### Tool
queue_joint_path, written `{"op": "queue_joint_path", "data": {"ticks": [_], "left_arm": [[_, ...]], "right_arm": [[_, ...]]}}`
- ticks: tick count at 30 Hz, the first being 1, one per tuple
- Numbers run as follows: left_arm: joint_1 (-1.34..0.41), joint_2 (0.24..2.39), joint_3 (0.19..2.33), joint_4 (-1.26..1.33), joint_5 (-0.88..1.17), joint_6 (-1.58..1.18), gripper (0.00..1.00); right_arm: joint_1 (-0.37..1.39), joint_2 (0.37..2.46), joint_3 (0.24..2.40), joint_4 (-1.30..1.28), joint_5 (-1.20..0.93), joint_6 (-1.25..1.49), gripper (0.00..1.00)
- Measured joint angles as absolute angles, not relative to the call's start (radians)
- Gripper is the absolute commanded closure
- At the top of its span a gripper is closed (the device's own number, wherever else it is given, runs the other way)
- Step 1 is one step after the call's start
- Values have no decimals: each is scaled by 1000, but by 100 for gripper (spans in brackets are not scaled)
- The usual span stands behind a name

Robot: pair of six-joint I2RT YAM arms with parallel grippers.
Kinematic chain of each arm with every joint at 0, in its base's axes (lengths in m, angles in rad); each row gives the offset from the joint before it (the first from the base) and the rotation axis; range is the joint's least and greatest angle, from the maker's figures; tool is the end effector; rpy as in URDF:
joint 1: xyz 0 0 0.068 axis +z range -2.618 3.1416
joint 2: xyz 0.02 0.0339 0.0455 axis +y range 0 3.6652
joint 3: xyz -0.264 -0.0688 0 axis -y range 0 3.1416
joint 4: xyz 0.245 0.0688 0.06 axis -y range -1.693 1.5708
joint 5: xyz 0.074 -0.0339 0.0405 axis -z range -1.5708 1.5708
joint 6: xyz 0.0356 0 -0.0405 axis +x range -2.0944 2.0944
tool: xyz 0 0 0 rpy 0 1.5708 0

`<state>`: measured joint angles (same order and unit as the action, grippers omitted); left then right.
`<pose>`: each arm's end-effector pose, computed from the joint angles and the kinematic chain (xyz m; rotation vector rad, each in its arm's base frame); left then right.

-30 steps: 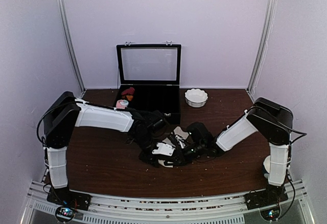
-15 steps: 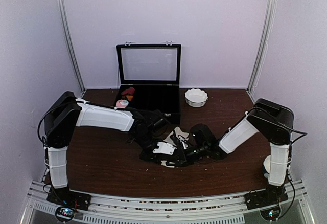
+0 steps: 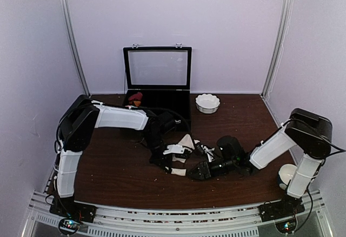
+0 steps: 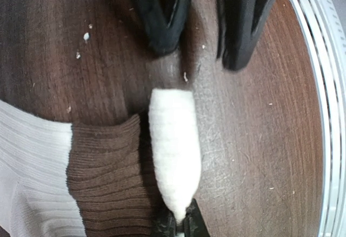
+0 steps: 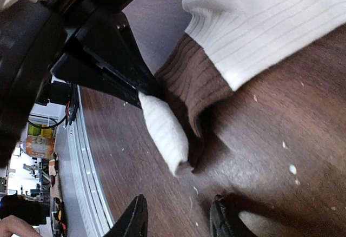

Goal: Roll the socks
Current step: Roll the sock at the center of the board.

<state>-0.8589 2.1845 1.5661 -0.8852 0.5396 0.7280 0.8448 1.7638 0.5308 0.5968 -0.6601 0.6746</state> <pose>0.2563 -0.3250 0.1319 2.1564 2.0828 -0.8339 0.1766 0.2318 0.1007 -0.6386 2.4372 1.4794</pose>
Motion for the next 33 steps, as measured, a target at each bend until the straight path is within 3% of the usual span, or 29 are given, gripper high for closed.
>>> {"op": "queue_joint_path", "data": {"ticks": [6,10,11,12,13,18,23,29,33], "left_arm": [[-840,2243,1645,-972,587,699,100],[-819,2305,1723,-1058,641,663,100],[-814,2322,1745,-1083,656,654,100],[-809,2335,1761,-1103,669,647,100],[-803,2350,1777,-1122,686,639,100],[-783,2391,1819,-1180,736,615,100],[-776,2421,1861,-1234,741,589,100],[-767,2437,1872,-1273,754,570,100],[-761,2452,1882,-1303,768,564,100]], "right_arm": [[875,1654,385,650,-553,649,59],[971,1528,311,606,-377,594,48],[1021,1485,307,551,-301,566,32],[1063,1449,307,505,-233,542,4],[1107,1411,308,456,-164,517,0],[1182,1259,340,287,114,393,0],[1145,1292,405,194,242,398,0],[1079,1308,307,342,175,420,0],[1166,1356,307,426,149,247,2]]}}
